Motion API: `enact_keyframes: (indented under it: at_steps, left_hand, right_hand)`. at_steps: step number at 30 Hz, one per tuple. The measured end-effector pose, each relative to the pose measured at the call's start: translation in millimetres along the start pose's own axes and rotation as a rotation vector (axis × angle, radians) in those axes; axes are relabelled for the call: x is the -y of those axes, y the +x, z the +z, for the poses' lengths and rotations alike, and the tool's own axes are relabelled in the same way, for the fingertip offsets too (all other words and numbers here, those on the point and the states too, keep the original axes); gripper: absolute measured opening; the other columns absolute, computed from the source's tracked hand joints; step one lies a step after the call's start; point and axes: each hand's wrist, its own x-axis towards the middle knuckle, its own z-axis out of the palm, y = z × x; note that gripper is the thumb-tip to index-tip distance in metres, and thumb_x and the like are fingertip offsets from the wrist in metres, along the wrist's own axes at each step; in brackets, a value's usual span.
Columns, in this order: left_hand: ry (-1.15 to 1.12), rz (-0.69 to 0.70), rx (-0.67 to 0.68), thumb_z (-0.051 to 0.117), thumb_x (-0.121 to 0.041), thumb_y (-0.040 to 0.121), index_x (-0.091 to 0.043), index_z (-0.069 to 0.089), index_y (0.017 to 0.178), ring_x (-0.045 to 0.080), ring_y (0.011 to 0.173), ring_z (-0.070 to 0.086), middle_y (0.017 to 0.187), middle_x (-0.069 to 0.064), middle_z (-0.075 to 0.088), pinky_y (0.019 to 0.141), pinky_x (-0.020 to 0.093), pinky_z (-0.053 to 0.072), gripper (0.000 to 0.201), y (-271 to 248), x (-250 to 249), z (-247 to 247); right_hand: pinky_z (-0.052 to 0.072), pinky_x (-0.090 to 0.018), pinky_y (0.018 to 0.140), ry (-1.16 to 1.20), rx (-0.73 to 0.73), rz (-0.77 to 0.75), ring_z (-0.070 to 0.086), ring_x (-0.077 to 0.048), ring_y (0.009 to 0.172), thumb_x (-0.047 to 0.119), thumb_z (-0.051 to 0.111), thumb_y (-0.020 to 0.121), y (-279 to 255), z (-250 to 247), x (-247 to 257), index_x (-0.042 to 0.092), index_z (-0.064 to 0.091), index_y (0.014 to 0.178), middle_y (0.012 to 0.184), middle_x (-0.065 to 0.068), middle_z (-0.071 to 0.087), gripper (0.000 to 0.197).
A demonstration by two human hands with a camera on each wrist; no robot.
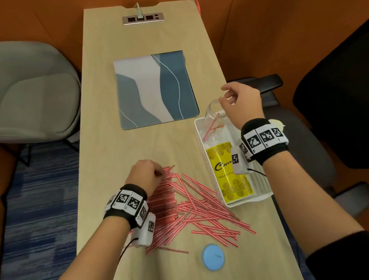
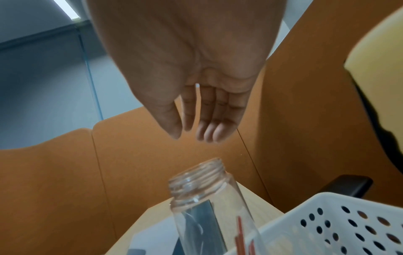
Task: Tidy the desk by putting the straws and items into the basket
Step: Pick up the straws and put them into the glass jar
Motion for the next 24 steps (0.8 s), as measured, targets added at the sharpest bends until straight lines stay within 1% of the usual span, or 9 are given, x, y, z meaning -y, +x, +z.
enact_keyframes:
  at_steps: [2, 4, 7, 10, 13, 15, 17, 21, 24]
  left_hand:
    - [-0.11, 0.058, -0.132, 0.077, -0.019, 0.083, -0.022, 0.08, 0.085, 0.009, 0.07, 0.063, 0.084, -0.006, 0.073, 0.079, 0.027, 0.055, 0.005, 14.0, -14.5, -19.8]
    - [-0.258, 0.129, -0.283, 0.08, -0.022, 0.08, -0.018, 0.079, 0.084, 0.008, 0.067, 0.065, 0.077, -0.006, 0.073, 0.074, 0.022, 0.053, 0.005, 32.1, -37.6, -43.0]
    - [-0.417, 0.264, -0.41, 0.082, -0.024, 0.078, -0.018, 0.078, 0.085, 0.003, 0.064, 0.064, 0.073, -0.008, 0.071, 0.067, 0.011, 0.048, 0.01, 61.6, -81.9, -76.4]
    - [-0.542, 0.397, -0.382, 0.081, -0.024, 0.079, -0.021, 0.077, 0.087, 0.006, 0.071, 0.069, 0.08, -0.005, 0.075, 0.072, 0.017, 0.054, 0.01, 85.7, -122.5, -93.6]
    - [-0.491, 0.472, -0.323, 0.081, -0.025, 0.079, -0.018, 0.078, 0.089, 0.006, 0.073, 0.069, 0.08, -0.005, 0.075, 0.072, 0.017, 0.055, 0.013, 102.5, -150.3, -93.0]
    - [-0.469, 0.486, -0.294, 0.081, -0.023, 0.079, -0.015, 0.078, 0.089, 0.004, 0.07, 0.067, 0.077, -0.005, 0.074, 0.069, 0.012, 0.053, 0.013, 110.2, -160.4, -86.8]
    - [-0.46, 0.485, -0.261, 0.081, -0.022, 0.079, -0.014, 0.078, 0.088, 0.002, 0.068, 0.066, 0.076, -0.005, 0.073, 0.068, 0.009, 0.05, 0.012, 115.9, -164.4, -77.4]
    - [-0.425, 0.429, -0.196, 0.083, -0.025, 0.077, -0.016, 0.078, 0.097, 0.003, 0.072, 0.068, 0.078, -0.006, 0.073, 0.075, 0.015, 0.055, 0.023, 121.2, -156.1, -59.5]
    - [-0.393, 0.422, -0.19, 0.084, -0.026, 0.076, -0.02, 0.073, 0.111, 0.008, 0.078, 0.066, 0.087, -0.007, 0.072, 0.078, 0.022, 0.056, 0.037, 117.7, -143.3, -53.3]
  right_hand:
    - [0.052, -0.029, 0.077, 0.026, -0.063, -0.024, 0.058, -0.01, 0.076, 0.022, 0.065, 0.089, -10.3, -6.7, 6.6, 0.024, 0.065, 0.109, 0.089, 0.001, 0.064, 0.02]
    - [0.046, -0.021, 0.065, 0.09, -0.066, 0.008, 0.056, -0.005, 0.065, 0.021, 0.065, 0.089, -29.0, -11.1, 13.9, 0.025, 0.063, 0.095, 0.072, 0.002, 0.061, 0.007]
    - [0.042, -0.019, 0.057, 0.077, 0.182, 0.076, 0.054, -0.003, 0.056, 0.021, 0.065, 0.087, -66.9, 1.7, 12.5, 0.024, 0.065, 0.086, 0.061, 0.006, 0.058, 0.003]
    - [0.045, -0.02, 0.069, -0.026, 0.516, 0.076, 0.059, -0.01, 0.068, 0.016, 0.065, 0.085, -106.8, 36.7, -0.6, 0.019, 0.073, 0.091, 0.074, 0.003, 0.066, 0.011]
    - [0.053, -0.03, 0.088, -0.192, 0.722, 0.057, 0.065, -0.021, 0.096, 0.019, 0.065, 0.087, -138.1, 76.9, -12.7, 0.017, 0.071, 0.108, 0.108, -0.007, 0.068, 0.023]
    - [0.051, -0.035, 0.097, -0.299, 0.777, 0.008, 0.062, -0.028, 0.108, 0.015, 0.063, 0.088, -152.5, 99.1, -18.5, 0.016, 0.063, 0.122, 0.12, -0.01, 0.059, 0.033]
    - [0.051, -0.04, 0.096, -0.397, 0.813, -0.02, 0.061, -0.032, 0.109, 0.012, 0.062, 0.092, -161.3, 113.6, -22.6, 0.014, 0.055, 0.129, 0.124, -0.012, 0.052, 0.038]
    - [0.052, -0.043, 0.09, -0.521, 0.831, -0.043, 0.063, -0.035, 0.105, 0.005, 0.047, 0.099, -167.1, 124.8, -26.7, 0.007, 0.054, 0.127, 0.126, -0.016, 0.049, 0.029]
    - [0.053, -0.044, 0.088, -0.572, 0.822, -0.1, 0.065, -0.037, 0.105, -0.004, 0.039, 0.098, -164.8, 125.2, -26.4, 0.002, 0.057, 0.122, 0.12, -0.019, 0.059, 0.031]
